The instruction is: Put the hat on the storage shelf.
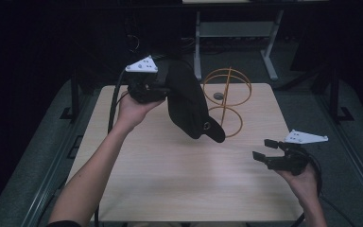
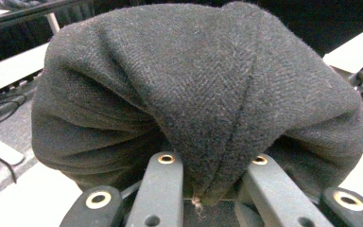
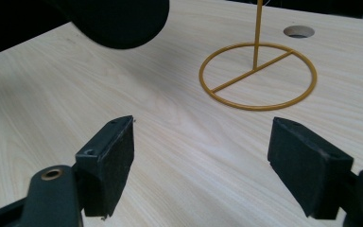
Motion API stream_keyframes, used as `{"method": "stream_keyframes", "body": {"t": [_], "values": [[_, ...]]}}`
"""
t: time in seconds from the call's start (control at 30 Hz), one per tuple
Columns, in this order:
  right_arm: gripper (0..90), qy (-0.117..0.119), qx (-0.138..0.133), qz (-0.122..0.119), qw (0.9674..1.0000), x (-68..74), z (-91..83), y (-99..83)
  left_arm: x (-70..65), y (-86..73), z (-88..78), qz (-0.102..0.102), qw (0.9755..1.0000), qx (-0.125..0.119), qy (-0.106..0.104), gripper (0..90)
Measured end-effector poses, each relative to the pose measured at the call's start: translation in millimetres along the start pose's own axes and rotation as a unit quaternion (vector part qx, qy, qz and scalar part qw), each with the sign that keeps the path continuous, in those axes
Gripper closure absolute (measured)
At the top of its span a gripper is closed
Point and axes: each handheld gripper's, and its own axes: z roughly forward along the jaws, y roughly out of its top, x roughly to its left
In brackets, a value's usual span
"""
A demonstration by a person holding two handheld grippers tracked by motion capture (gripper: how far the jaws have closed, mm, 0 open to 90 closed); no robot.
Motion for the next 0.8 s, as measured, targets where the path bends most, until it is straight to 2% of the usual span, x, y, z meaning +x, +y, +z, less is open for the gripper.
{"method": "stream_keyframes", "body": {"t": [0.13, 0.43, 0.63, 0.8], "values": [[23.2, 0.000, -0.006, 0.003, 1.0000, -0.9, -1.3, 0.2, 3.2, 8.5, 3.8, 0.004, 1.0000, -0.002, 0.000, 83.0], [23.2, -0.003, -0.014, 0.006, 0.9999, -2.8, -5.7, 0.2, 6.7, 28.4, 19.3, 0.019, 0.9998, 0.008, -0.003, 83.0], [23.2, -0.009, -0.020, 0.006, 0.9997, -5.0, -9.6, 0.3, 9.4, 46.5, 30.3, 0.023, 0.9996, 0.009, -0.009, 82.9], [23.2, -0.011, -0.027, 0.008, 0.9995, -6.9, -12.7, -0.4, 11.4, 63.9, 37.8, 0.031, 0.9992, 0.023, -0.008, 82.9]]}}
